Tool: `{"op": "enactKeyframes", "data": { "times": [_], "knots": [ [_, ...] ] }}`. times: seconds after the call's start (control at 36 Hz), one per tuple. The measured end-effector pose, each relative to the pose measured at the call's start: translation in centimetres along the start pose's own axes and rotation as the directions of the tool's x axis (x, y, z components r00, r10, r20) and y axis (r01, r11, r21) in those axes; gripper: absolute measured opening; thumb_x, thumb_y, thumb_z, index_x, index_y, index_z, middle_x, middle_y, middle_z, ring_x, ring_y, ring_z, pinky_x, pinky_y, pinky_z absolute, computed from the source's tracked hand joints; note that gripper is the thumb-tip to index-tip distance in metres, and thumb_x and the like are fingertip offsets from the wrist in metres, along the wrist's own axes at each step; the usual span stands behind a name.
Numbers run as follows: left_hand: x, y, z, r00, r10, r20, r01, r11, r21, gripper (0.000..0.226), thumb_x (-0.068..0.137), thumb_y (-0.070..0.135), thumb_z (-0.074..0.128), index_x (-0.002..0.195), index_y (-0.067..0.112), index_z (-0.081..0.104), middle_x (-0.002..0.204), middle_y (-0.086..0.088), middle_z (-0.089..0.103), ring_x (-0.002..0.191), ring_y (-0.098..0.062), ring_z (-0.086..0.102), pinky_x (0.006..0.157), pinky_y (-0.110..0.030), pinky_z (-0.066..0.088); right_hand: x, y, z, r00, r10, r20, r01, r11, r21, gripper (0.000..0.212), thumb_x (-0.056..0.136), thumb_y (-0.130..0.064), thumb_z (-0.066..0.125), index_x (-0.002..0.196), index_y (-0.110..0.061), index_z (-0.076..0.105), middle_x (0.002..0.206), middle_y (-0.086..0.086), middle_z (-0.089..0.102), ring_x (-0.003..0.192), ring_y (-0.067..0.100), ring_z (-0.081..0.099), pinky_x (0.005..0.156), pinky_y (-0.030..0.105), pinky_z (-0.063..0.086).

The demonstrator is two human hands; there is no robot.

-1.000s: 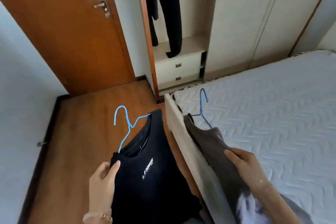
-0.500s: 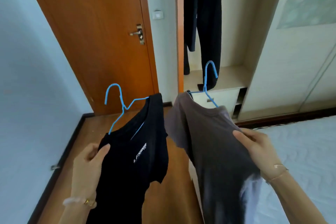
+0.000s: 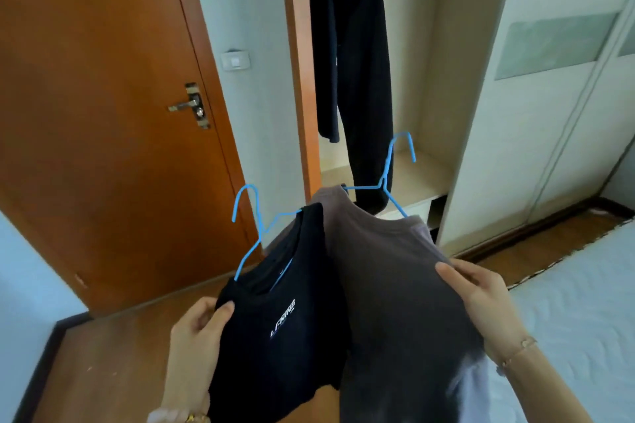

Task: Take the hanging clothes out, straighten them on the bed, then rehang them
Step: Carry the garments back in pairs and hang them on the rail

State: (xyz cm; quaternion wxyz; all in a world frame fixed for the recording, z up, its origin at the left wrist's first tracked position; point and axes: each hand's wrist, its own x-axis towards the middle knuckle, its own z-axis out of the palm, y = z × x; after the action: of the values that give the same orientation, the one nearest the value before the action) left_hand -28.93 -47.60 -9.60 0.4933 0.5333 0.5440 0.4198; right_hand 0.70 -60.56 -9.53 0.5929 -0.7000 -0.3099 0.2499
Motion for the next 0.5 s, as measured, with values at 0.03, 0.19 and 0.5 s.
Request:
{"op": "enactKeyframes", "data": {
  "times": [0.03,0.19,0.5],
  "knots": [
    [2.0,0.4,0.5,0.999,-0.006,0.037,0.006,1.0,0.009,0.02,0.094,0.004,0.057,0.076,-0.004,0.061,0.056,-0.002,0.066,0.062,-0.018,0.061,0.053,-0.018,0.047,0.9,0.1,0.9,0.999,0.021,-0.028,-0.021,1.0,0.012,0.017,0.091,-0.025,0.057,0.087,-0.02,0.073,0.076,-0.005,0.075,0.075,0.015,0.07,0.066,0.022,0.052],
    [12.7,3.2,4.9,0.963,0.018,0.269,-0.027,0.999,0.03,0.029,0.088,0.013,0.064,0.062,0.01,0.054,0.055,-0.006,0.05,0.067,-0.024,0.045,0.067,-0.034,0.034,5.9,-1.8,2.8,0.965,0.051,-0.256,-0.055,0.998,-0.009,0.02,0.092,-0.019,0.055,0.083,-0.018,0.073,0.07,-0.009,0.073,0.064,0.002,0.067,0.048,0.005,0.045],
    [24.5,6.7,17.3,0.835,0.04,0.549,-0.034,0.999,-0.021,0.025,0.095,0.015,0.058,0.077,-0.002,0.056,0.079,-0.013,0.055,0.076,-0.025,0.049,0.074,-0.039,0.035,13.7,-3.3,1.6,0.841,0.047,-0.539,-0.07,0.997,-0.023,0.023,0.092,-0.021,0.056,0.077,-0.025,0.073,0.071,-0.012,0.072,0.083,0.015,0.065,0.075,0.029,0.05]
  ]
}}
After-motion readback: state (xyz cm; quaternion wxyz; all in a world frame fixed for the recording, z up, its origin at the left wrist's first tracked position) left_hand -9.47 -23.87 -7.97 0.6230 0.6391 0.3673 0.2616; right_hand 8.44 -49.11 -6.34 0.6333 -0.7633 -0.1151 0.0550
